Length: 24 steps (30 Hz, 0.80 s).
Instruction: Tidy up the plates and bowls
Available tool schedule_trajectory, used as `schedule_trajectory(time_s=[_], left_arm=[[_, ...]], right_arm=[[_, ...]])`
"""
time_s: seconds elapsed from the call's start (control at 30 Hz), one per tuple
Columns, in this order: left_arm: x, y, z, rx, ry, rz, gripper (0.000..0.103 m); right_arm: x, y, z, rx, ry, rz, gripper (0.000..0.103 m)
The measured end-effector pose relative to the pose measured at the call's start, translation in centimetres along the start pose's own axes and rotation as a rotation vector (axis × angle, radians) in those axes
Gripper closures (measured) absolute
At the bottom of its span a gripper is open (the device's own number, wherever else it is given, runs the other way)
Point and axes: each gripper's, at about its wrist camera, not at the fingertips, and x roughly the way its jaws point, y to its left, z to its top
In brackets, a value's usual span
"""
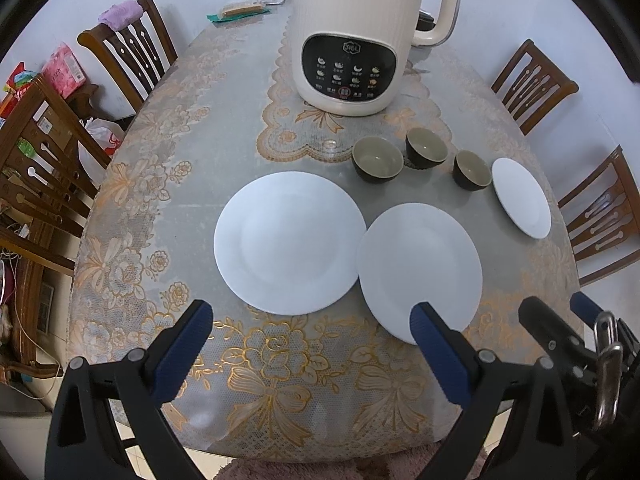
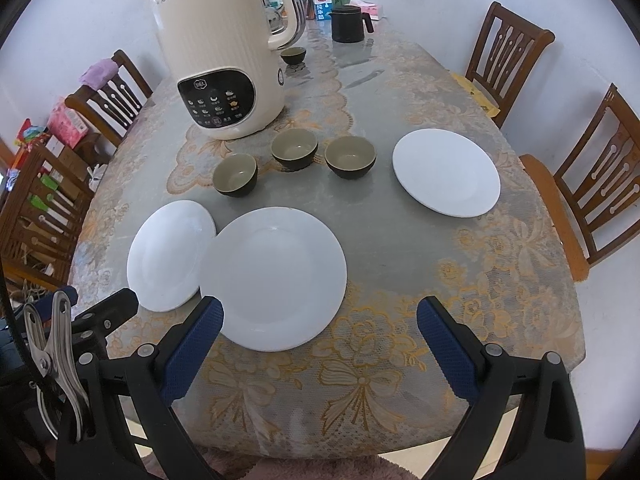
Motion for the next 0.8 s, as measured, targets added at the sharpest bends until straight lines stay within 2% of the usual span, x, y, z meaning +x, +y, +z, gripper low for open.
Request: schedule_trajectory(time_s=[0.8], left_arm=[[1.0,1.0,1.1,0.005,0.013,-0.022,0.002]], right_arm=[[0.6,1.3,0.9,-0.014,-0.006,0.03,0.003]])
